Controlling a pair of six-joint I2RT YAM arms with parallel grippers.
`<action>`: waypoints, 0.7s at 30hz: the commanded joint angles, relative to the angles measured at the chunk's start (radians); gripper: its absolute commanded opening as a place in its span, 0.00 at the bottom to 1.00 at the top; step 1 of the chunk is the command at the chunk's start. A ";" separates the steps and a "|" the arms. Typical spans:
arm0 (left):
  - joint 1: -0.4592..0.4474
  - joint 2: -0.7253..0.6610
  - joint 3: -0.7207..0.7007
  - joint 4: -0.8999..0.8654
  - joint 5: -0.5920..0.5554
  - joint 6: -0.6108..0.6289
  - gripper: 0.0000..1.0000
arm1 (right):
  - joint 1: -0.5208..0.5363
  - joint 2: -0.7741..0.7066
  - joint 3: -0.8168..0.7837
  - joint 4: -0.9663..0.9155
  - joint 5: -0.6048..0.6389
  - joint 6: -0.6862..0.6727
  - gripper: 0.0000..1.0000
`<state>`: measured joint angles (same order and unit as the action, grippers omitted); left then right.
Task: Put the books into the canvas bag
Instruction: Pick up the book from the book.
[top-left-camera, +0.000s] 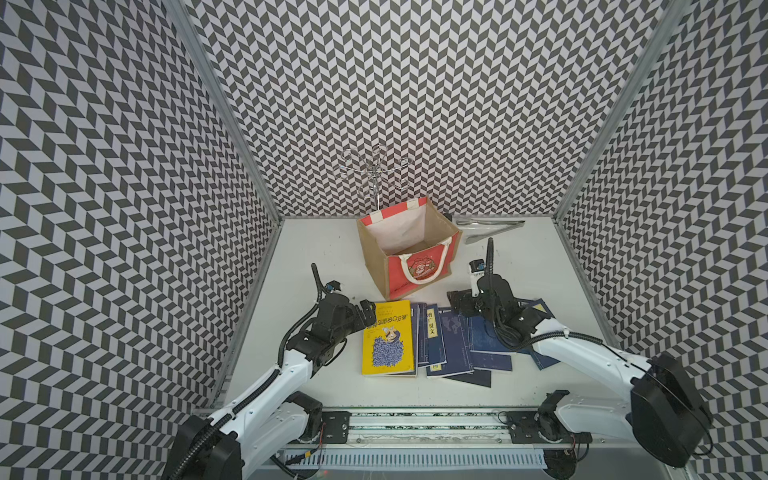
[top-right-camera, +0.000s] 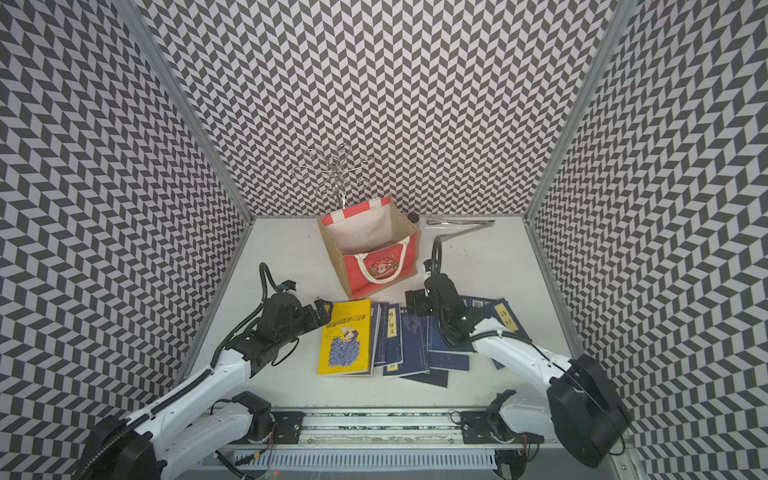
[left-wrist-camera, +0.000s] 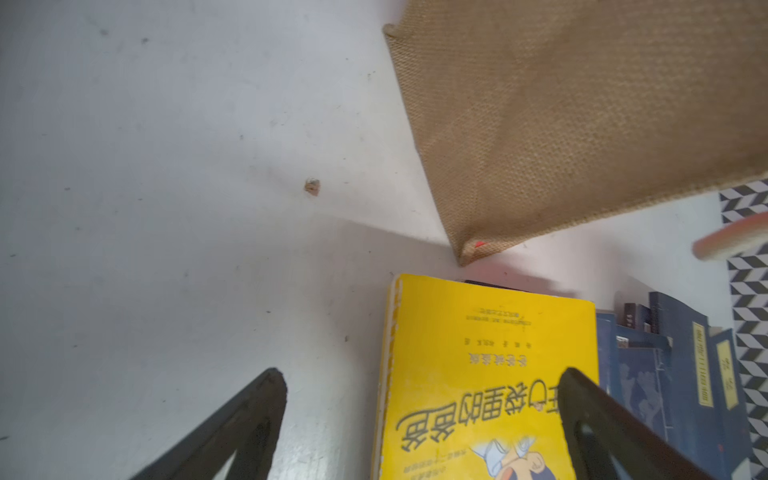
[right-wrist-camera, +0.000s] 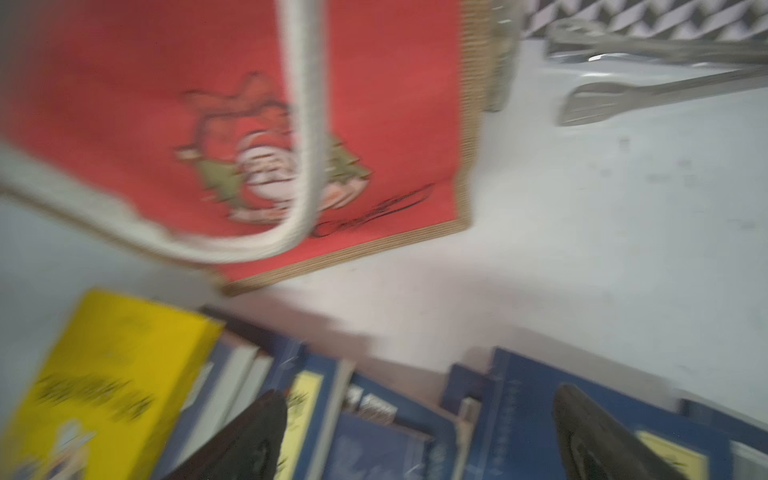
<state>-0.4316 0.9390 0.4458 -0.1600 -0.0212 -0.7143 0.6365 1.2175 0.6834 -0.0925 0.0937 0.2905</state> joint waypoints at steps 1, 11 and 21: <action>-0.007 -0.027 -0.033 0.080 0.085 0.009 0.99 | 0.035 -0.036 -0.051 0.000 -0.298 0.065 0.99; -0.026 -0.050 -0.097 0.086 0.158 -0.012 1.00 | 0.103 -0.047 -0.078 0.023 -0.325 0.026 0.99; -0.138 -0.035 -0.135 0.145 0.176 -0.077 0.99 | 0.101 -0.067 -0.092 0.025 -0.330 0.026 0.99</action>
<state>-0.5365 0.9161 0.3161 -0.0731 0.1421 -0.7586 0.7368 1.1725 0.5991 -0.1047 -0.2192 0.3229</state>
